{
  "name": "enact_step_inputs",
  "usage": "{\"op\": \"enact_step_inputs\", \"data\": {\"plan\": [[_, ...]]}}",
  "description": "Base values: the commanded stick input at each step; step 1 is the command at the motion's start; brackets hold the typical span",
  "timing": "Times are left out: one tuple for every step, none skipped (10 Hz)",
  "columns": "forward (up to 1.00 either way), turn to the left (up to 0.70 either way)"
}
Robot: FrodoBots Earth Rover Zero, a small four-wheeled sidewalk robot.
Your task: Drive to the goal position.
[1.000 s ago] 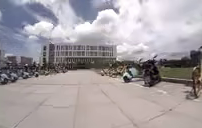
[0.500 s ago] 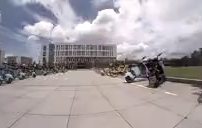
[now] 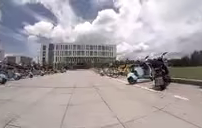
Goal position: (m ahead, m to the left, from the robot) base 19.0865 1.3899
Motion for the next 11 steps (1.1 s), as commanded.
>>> {"op": "enact_step_inputs", "data": {"plan": [[0.70,0.03],[0.70,0.03],[0.70,0.03],[0.70,0.03],[0.70,0.03],[0.70,0.03],[0.70,0.03],[0.70,0.03],[0.70,0.03],[0.70,0.03],[0.70,0.03]]}}
